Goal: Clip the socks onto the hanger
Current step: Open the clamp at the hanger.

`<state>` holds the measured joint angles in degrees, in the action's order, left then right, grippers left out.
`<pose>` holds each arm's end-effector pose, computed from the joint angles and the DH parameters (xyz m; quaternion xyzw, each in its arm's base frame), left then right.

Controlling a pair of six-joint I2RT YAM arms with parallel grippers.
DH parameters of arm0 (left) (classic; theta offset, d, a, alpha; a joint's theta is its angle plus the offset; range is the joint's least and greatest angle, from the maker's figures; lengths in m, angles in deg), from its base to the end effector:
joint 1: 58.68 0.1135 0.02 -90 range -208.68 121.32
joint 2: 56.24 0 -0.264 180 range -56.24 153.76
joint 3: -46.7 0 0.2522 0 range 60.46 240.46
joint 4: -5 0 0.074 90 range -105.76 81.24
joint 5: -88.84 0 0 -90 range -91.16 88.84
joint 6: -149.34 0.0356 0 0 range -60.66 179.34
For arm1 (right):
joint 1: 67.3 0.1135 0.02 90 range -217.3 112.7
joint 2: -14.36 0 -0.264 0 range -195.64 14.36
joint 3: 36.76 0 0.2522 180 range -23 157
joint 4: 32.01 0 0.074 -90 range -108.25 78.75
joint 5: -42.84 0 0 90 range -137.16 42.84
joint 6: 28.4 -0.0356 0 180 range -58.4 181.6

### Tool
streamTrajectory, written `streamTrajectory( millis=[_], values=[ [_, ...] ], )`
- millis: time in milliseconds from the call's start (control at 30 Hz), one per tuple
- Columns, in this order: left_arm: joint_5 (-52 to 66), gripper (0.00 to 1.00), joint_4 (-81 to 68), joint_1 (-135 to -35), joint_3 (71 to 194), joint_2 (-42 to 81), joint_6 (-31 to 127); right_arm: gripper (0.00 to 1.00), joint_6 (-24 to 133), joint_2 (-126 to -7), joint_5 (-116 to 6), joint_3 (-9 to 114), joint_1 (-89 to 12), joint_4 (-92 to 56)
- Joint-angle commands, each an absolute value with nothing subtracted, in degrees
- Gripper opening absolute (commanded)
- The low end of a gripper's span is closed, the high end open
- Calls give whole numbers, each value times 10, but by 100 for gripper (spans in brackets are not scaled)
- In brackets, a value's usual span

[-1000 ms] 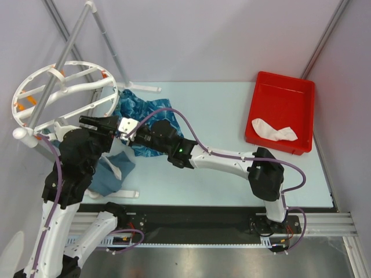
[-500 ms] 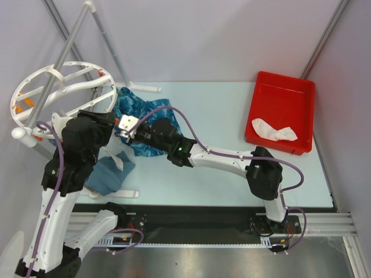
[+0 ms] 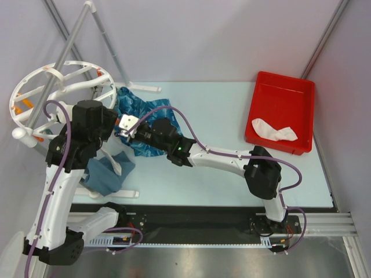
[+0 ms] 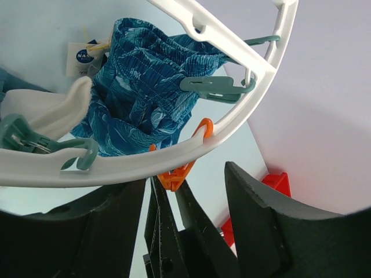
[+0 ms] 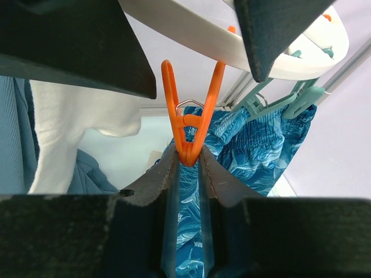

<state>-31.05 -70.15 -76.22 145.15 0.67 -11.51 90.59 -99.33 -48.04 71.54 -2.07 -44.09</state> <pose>0.1503 -0.0289 0.4439 -0.4909 0.7064 -0.1553 0.4857 0.2031 0.4415 0.3443 -0.4908 0.4481 0.2372 0.7085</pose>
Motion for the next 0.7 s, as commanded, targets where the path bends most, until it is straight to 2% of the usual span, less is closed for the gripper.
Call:
streamTrajectory(
  millis=[0,300,667],
  values=[
    [-329,62,-745,-760,1488,26,-145,0,909,-989,-485,743,-22,-498],
    [-349,62,-803,-760,1535,77,-162,0,908,-996,-490,746,-23,-503],
    [-392,53,-814,-760,1548,106,-147,0,910,-1002,-494,754,-23,-501]
  ],
)
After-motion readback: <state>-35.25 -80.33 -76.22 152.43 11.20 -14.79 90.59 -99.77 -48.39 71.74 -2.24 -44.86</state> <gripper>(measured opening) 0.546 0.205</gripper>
